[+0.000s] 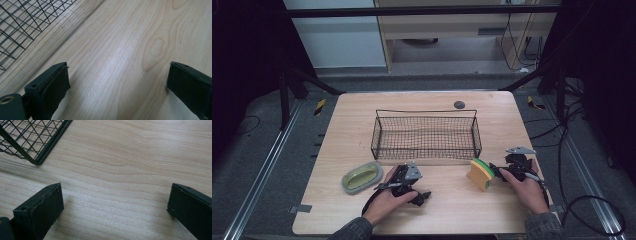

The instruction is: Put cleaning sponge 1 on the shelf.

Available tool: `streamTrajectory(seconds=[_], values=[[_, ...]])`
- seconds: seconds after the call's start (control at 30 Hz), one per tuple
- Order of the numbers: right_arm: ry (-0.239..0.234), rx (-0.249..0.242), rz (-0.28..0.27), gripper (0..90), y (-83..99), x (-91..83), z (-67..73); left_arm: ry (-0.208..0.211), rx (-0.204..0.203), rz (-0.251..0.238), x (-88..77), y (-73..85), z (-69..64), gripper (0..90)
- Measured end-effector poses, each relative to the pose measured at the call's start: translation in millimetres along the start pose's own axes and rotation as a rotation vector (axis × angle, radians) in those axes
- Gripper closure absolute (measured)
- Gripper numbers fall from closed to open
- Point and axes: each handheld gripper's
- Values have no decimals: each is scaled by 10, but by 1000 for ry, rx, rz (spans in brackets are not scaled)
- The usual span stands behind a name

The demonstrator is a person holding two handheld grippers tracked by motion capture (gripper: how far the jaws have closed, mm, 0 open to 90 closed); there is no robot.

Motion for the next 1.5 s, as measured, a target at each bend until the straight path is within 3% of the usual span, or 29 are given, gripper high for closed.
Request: streamTrajectory(seconds=[0.03, 0.07, 0.1, 0.13, 0.17, 0.2, 0.37, 0.4, 0.43, 0.47, 0.57, 0.6, 0.63, 0.7, 0.77, 0.8, 0.9, 0.97, 1.0, 1.13, 1.33, 1.5], values=[[0, 0, 0, 6, 0, 0, 0, -3, 12, 14, -29, -22, -17, 33], [-2, -3, -2, 6, 3, -2, 5, 1, 70, 56, -115, -77, -29, 50], [-2, -3, -2, 6, 3, -2, 5, 1, 70, 56, -115, -77, -29, 50], [-3, -8, -1, 6, 6, -5, 6, -14, 113, 72, -216, -133, -45, 52], [-3, -8, -1, 6, 6, -5, 6, -14, 113, 72, -216, -133, -45, 53], [-5, -6, -2, 6, 7, -9, 11, -13, 147, 109, -335, -203, -23, 52], [-9, -3, 0, 6, 11, -17, 21, -34, 173, 174, -577, -317, 94, 54], [-10, -3, 0, 6, 12, -19, 23, -49, 190, 217, -690, -347, 193, 52], [-10, -3, 0, 6, 12, -19, 23, -49, 190, 217, -690, -347, 193, 41], [-10, -6, 0, 6, 15, -21, 25, -68, 165, 231, -815, -365, 316, 31], [-12, -7, -2, 6, 16, -22, 29, -97, 129, 222, -932, -362, 432, 35], [-12, -6, -2, 6, 17, -23, 30, -107, 131, 249, -1036, -354, 527, 42], [-12, -6, -2, 6, 17, -23, 30, -107, 131, 249, -1036, -354, 527, 57], [-12, -7, -2, 6, 17, -23, 30, -132, 162, 294, -1174, -322, 634, 112], [-12, -9, -1, 6, 18, -24, 30, -128, 157, 310, -1212, -308, 662, 118], [-12, -9, -1, 6, 18, -24, 30, -118, 154, 341, -1288, -280, 709, 175], [-12, -9, -1, 6, 18, -24, 30, -132, 155, 362, -1350, -249, 750, 217], [-12, -10, -1, 6, 18, -24, 29, -116, 147, 386, -1394, -211, 787, 286], [-13, -10, -1, 6, 18, -24, 29, -112, 152, 420, -1415, -171, 815, 311], [-12, -9, -1, 6, 18, -24, 30, -133, 131, 460, -1428, -127, 872, 394], [-13, -9, -1, 6, 18, -25, 30, -100, 96, 510, -1385, -42, 965, 464], [-13, -9, -1, 6, 18, -24, 30, -76, 87, 554, -1318, 2, 1035, 465]])
Point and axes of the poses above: each handheld gripper's, and its own axes: x roughly forward along the jaws, y roughly out of its underside, z roughly to its left, and after that the axes turned 9 degrees about -z, right-handed
